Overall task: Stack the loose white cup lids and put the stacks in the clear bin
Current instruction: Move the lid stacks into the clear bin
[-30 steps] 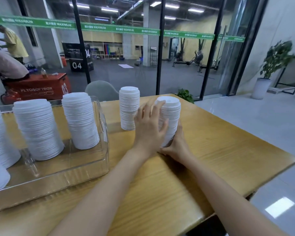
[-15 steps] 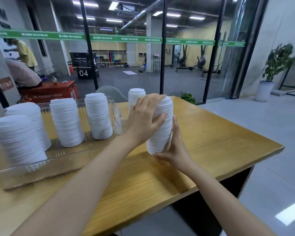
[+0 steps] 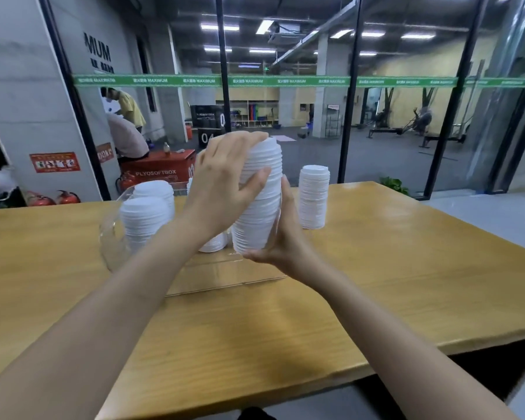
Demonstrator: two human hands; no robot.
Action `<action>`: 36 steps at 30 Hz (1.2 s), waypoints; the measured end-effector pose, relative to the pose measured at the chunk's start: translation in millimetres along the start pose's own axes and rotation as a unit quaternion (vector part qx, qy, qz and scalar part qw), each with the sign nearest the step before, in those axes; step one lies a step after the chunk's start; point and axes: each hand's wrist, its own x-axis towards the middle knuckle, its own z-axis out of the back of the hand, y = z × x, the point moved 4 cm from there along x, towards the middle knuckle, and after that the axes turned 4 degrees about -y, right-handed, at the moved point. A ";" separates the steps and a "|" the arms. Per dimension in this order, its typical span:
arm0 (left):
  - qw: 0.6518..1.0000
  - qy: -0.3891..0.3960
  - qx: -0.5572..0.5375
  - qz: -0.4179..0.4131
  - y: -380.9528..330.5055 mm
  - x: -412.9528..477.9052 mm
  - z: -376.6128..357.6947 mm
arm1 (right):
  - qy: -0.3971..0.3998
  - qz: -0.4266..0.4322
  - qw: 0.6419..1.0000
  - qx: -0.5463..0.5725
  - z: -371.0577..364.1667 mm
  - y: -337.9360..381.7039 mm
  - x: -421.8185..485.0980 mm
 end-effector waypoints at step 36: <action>0.984 0.131 0.061 0.107 127.3 -68.9 -31.0 | 0.307 -0.167 0.937 -0.022 -99.7 -57.0 49.6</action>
